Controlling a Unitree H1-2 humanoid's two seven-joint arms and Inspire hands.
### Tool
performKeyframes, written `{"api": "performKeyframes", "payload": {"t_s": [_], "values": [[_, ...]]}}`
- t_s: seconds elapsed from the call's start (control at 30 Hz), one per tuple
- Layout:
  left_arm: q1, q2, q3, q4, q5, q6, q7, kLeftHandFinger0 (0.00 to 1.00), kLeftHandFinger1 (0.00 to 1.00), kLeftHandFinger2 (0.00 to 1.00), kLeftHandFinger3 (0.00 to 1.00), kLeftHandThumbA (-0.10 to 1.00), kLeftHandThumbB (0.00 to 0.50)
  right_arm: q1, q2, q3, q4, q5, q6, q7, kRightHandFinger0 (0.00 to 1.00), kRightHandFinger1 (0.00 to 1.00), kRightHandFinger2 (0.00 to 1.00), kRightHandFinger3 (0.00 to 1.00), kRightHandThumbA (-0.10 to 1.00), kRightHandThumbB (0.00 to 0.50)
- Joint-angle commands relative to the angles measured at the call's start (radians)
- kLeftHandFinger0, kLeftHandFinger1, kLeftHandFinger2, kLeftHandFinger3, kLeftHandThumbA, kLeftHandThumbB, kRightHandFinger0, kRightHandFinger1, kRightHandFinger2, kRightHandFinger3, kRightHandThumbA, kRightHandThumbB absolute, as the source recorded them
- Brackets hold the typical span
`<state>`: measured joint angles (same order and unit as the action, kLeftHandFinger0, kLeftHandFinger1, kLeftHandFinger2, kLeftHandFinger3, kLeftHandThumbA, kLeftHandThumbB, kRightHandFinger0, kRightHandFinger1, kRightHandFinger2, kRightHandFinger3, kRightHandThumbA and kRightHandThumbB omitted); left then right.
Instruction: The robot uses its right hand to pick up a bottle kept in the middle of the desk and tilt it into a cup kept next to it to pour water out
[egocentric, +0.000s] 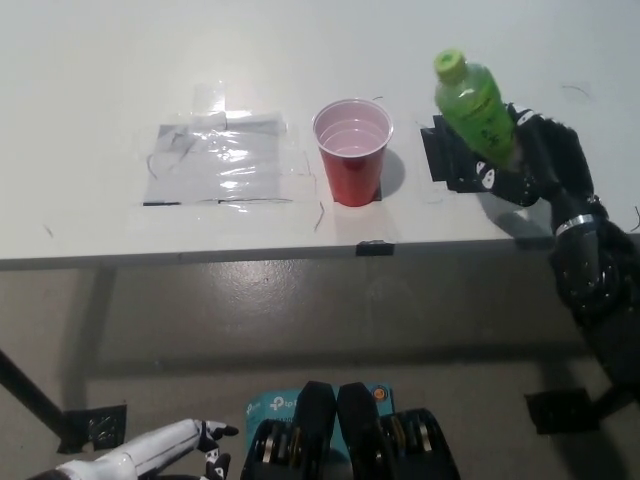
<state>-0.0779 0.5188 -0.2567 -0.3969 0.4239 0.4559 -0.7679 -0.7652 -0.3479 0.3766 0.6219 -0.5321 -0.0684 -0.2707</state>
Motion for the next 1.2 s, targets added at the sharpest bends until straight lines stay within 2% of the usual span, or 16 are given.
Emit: {"api": "performKeyframes", "payload": {"t_s": [0.0, 0.1, 0.17, 0.23, 0.4, 0.6, 0.63, 0.67, 0.7, 0.77, 0.83, 0.9, 1.0, 1.07, 1.13, 1.17], "values": [[-0.023, 0.022, 0.010, -0.004, 0.005, 0.014, -0.019, 1.00, 1.00, 1.00, 1.00, 1.00, 0.352, -0.105, -0.039, 0.036, -0.006, -0.099, -0.098, -0.012, 0.00, 0.00, 0.12, 0.48, -0.10, 0.042], [-0.020, 0.017, 0.016, -0.011, 0.020, 0.014, -0.027, 1.00, 1.00, 1.00, 1.00, 1.00, 0.341, -0.126, -0.043, 0.066, 0.013, -0.126, -0.111, -0.013, 0.00, 0.00, 0.08, 0.46, -0.10, 0.027], [-0.021, 0.020, 0.013, -0.012, 0.016, 0.014, -0.025, 1.00, 1.00, 1.00, 1.00, 1.00, 0.348, -0.138, -0.037, 0.073, 0.024, -0.135, -0.114, -0.012, 0.00, 0.00, 0.07, 0.47, -0.10, 0.031], [-0.022, 0.020, 0.013, -0.012, 0.023, 0.014, -0.031, 1.00, 1.00, 1.00, 1.00, 1.00, 0.354, -0.156, -0.031, 0.082, 0.026, -0.140, -0.100, 0.021, 0.00, 0.00, 0.08, 0.48, -0.08, 0.003], [-0.017, 0.011, 0.025, -0.008, 0.020, 0.014, -0.039, 1.00, 1.00, 1.00, 1.00, 1.00, 0.367, -0.206, -0.009, 0.089, 0.032, -0.154, -0.074, 0.055, 0.00, 0.00, 0.07, 0.47, -0.10, 0.000], [-0.017, 0.017, 0.015, -0.018, 0.038, 0.014, -0.038, 1.00, 1.00, 1.00, 1.00, 1.00, 0.334, -0.278, -0.030, 0.133, 0.050, -0.226, -0.058, 0.097, 0.00, 0.00, 0.06, 0.39, -0.07, 0.002], [-0.017, 0.016, 0.017, -0.019, 0.038, 0.014, -0.040, 1.00, 1.00, 1.00, 1.00, 1.00, 0.341, -0.287, -0.034, 0.136, 0.049, -0.231, -0.051, 0.110, 0.00, 0.00, 0.06, 0.40, -0.08, 0.012], [-0.015, 0.012, 0.023, -0.017, 0.036, 0.014, -0.045, 1.00, 1.00, 1.00, 1.00, 1.00, 0.344, -0.305, -0.047, 0.145, 0.049, -0.247, -0.049, 0.125, 0.00, 0.00, 0.06, 0.46, -0.08, 0.071], [-0.015, 0.010, 0.027, -0.017, 0.038, 0.014, -0.050, 1.00, 1.00, 1.00, 1.00, 1.00, 0.343, -0.322, -0.060, 0.155, 0.054, -0.262, -0.057, 0.129, 0.00, 0.00, 0.06, 0.48, -0.08, 0.088], [-0.015, 0.011, 0.024, -0.010, 0.024, 0.014, -0.040, 1.00, 1.00, 1.00, 1.00, 1.00, 0.344, -0.350, -0.080, 0.171, 0.062, -0.289, -0.050, 0.143, 0.00, 0.00, 0.05, 0.44, -0.06, 0.107], [-0.025, 0.023, 0.020, -0.014, 0.039, 0.014, -0.047, 1.00, 1.00, 1.00, 1.00, 1.00, 0.351, -0.377, -0.104, 0.183, 0.042, -0.323, -0.021, 0.182, 0.00, 0.00, 0.07, 0.45, -0.01, 0.095], [-0.028, 0.025, 0.018, -0.015, 0.041, 0.014, -0.056, 1.00, 1.00, 1.00, 1.00, 1.00, 0.354, -0.404, -0.128, 0.199, 0.050, -0.358, -0.041, 0.163, 0.00, 0.00, 0.09, 0.41, -0.04, 0.101], [-0.028, 0.026, 0.017, -0.011, 0.028, 0.014, -0.046, 1.00, 1.00, 1.00, 1.00, 1.00, 0.329, -0.438, -0.164, 0.219, 0.041, -0.392, -0.060, 0.185, 0.00, 0.05, 0.21, 0.42, 0.00, 0.072], [-0.031, 0.023, 0.023, -0.009, 0.033, 0.014, -0.048, 1.00, 1.00, 1.00, 1.00, 1.00, 0.340, -0.454, -0.169, 0.217, 0.054, -0.400, -0.083, 0.145, 0.00, 0.01, 0.18, 0.40, -0.03, 0.119], [-0.031, 0.024, 0.022, -0.009, 0.031, 0.014, -0.048, 1.00, 1.00, 1.00, 1.00, 1.00, 0.366, -0.460, -0.177, 0.219, 0.053, -0.413, -0.090, 0.138, 0.00, 0.00, 0.15, 0.41, -0.01, 0.100], [-0.031, 0.028, 0.018, -0.010, 0.035, 0.014, -0.046, 1.00, 1.00, 1.00, 1.00, 1.00, 0.378, -0.467, -0.184, 0.226, 0.051, -0.427, -0.095, 0.140, 0.00, 0.00, 0.16, 0.43, 0.01, 0.115]]}}
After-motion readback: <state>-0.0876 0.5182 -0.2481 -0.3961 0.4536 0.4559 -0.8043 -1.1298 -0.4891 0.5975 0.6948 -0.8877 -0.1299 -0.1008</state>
